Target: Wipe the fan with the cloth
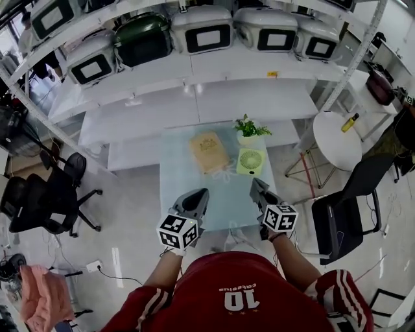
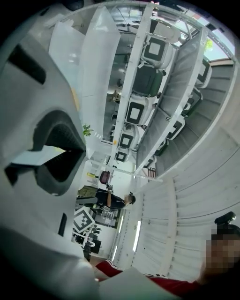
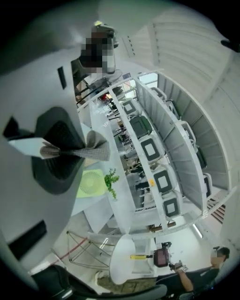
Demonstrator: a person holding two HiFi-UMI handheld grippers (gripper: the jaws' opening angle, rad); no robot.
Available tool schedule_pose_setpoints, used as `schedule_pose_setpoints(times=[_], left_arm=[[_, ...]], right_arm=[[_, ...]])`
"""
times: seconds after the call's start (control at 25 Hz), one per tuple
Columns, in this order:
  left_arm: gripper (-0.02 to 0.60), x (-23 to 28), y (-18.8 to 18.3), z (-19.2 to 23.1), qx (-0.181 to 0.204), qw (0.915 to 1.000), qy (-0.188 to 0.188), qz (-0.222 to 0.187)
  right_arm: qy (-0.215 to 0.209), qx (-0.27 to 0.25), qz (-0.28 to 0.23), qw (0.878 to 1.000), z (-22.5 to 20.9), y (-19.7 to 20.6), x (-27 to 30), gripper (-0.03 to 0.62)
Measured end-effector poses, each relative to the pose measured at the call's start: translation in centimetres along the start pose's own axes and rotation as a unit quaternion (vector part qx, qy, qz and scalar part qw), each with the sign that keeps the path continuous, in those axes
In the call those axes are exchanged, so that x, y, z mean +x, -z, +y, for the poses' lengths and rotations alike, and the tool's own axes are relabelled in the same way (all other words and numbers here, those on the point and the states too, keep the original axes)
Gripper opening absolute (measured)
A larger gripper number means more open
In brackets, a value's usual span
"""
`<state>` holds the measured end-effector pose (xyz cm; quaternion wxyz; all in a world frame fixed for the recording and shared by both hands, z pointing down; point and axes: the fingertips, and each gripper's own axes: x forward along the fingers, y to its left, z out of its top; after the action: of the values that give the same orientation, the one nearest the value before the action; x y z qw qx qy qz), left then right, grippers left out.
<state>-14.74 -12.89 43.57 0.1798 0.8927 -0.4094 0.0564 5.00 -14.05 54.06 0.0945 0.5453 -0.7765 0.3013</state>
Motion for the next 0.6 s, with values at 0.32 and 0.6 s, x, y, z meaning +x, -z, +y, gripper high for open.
schedule_pose_setpoints(times=[0.32, 0.6], left_arm=[[0.003, -6.5, -3.6, -1.0, 0.019, 0.9979, -0.008, -0.062], [0.003, -11.2, -8.8, -2.6, 0.037, 0.991, -0.012, -0.128]], right_arm=[[-0.051, -0.062, -0.063, 0.995, 9.1, -5.8, -6.6, 0.018], [-0.082, -0.12, -0.123, 0.982, 14.5, -11.3, -11.6, 0.02]])
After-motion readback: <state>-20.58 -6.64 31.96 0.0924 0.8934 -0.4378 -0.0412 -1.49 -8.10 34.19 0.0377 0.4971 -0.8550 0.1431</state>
